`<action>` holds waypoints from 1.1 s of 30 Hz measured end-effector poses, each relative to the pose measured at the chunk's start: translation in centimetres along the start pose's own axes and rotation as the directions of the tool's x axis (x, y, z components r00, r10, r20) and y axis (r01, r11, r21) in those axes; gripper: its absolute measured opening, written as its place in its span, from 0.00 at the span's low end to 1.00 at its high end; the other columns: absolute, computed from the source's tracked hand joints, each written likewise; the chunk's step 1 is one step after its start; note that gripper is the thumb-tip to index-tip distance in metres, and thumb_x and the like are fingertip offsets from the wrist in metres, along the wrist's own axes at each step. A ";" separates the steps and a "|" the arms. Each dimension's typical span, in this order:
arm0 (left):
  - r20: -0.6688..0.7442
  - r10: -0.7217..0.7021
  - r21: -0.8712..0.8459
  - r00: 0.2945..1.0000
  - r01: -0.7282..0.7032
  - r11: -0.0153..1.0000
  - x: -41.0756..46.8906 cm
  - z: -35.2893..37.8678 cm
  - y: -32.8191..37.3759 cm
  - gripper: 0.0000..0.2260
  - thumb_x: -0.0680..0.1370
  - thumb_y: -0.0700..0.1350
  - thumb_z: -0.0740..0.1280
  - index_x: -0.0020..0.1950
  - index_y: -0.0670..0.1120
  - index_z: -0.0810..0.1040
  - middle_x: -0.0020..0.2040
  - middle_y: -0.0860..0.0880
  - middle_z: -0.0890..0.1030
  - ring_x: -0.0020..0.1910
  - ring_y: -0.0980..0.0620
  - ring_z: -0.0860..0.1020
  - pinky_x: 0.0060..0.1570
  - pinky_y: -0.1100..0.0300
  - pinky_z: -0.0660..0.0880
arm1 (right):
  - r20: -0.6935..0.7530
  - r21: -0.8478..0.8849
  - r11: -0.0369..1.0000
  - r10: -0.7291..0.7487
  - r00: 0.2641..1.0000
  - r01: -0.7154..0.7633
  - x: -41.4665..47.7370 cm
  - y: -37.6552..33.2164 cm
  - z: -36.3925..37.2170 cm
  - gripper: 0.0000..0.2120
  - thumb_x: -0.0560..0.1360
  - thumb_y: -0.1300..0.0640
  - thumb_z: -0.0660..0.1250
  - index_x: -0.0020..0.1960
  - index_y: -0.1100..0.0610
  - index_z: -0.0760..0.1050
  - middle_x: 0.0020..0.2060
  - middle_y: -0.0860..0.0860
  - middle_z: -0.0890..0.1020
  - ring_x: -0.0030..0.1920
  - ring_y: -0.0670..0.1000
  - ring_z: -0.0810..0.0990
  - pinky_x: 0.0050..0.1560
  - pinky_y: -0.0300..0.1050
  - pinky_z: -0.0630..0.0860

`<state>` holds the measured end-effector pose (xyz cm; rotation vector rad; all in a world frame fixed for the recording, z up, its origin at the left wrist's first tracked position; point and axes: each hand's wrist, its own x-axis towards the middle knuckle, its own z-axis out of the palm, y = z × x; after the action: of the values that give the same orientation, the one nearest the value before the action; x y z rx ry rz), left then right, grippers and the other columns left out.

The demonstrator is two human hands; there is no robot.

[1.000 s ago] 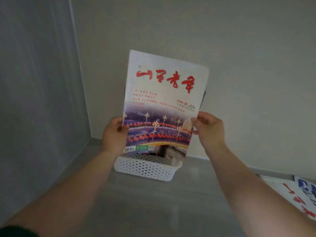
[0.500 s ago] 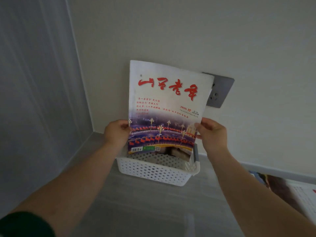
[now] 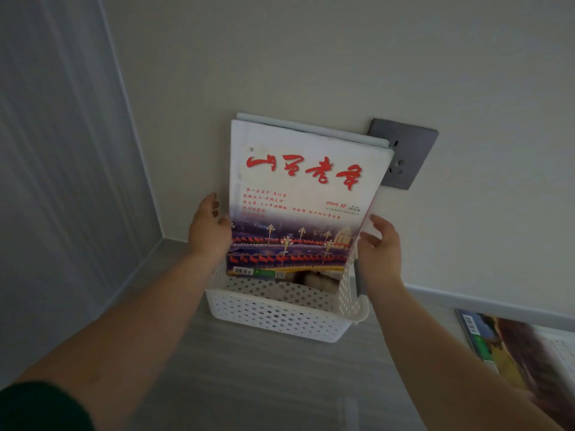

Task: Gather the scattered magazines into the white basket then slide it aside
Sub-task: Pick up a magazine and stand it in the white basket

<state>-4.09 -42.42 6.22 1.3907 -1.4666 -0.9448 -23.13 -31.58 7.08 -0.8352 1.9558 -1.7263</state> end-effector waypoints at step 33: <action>0.378 0.111 0.197 0.919 -0.197 0.960 -24.3 4.2 5.3 0.07 0.76 0.40 0.61 0.45 0.42 0.79 0.41 0.46 0.79 0.42 0.51 0.76 0.42 0.64 0.68 | 0.146 -0.369 0.928 0.010 0.989 0.045 -9.3 3.2 -20.3 0.14 0.73 0.69 0.57 0.56 0.63 0.75 0.57 0.58 0.79 0.57 0.54 0.76 0.47 0.32 0.66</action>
<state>-10.09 -17.95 7.58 1.2812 -1.9920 -0.9900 -29.95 -10.08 6.25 -1.0752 2.2116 -1.2755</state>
